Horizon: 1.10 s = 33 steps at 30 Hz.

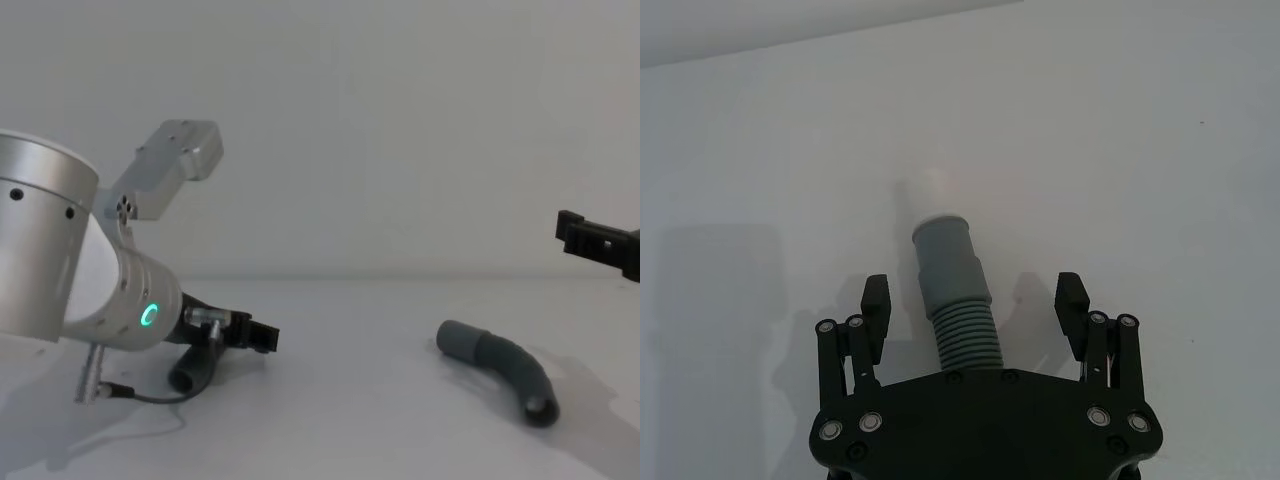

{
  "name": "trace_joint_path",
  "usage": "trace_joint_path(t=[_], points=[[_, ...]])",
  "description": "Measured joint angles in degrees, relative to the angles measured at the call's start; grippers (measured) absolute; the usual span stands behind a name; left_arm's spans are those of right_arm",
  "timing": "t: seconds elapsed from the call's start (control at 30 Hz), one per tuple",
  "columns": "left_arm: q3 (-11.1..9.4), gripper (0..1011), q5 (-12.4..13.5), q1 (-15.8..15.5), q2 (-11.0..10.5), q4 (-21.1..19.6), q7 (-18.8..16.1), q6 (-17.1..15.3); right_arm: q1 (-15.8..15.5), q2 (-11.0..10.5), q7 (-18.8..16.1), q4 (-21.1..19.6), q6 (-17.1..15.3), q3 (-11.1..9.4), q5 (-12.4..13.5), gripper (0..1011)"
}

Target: Use both hands to pick up one end of the pipe from the table, align the ends, and insert them.

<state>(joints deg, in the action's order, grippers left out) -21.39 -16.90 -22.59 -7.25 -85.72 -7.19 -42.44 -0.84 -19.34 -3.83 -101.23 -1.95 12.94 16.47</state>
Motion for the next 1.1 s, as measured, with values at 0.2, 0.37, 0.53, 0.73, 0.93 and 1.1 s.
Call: trace_joint_path(t=[0.2,0.37,0.53,0.73,0.93,1.1], points=[[-0.2,1000,0.5,-0.2,0.1,0.5,0.3,0.2,0.0,0.0,0.0,0.0,0.0,0.0,0.0,1002],[-0.3,999,0.8,-0.3,0.2,0.8,0.7,0.8,0.0,0.0,0.0,0.0,0.0,0.0,0.0,1002],[-0.3,908,0.9,-0.3,0.2,1.1,1.3,1.5,0.0,0.0,0.0,0.0,0.0,0.0,0.0,1002],[-0.3,761,1.1,-0.3,0.2,1.4,1.7,2.2,0.0,0.0,0.0,0.0,0.0,0.0,0.0,1002],[-0.3,570,1.2,-0.3,0.2,1.5,2.0,2.6,0.0,0.0,0.0,0.0,0.0,0.0,0.0,1002],[-0.3,416,1.2,-0.3,0.2,1.6,2.1,2.8,0.0,0.0,0.0,0.0,0.0,0.0,0.0,1002]])
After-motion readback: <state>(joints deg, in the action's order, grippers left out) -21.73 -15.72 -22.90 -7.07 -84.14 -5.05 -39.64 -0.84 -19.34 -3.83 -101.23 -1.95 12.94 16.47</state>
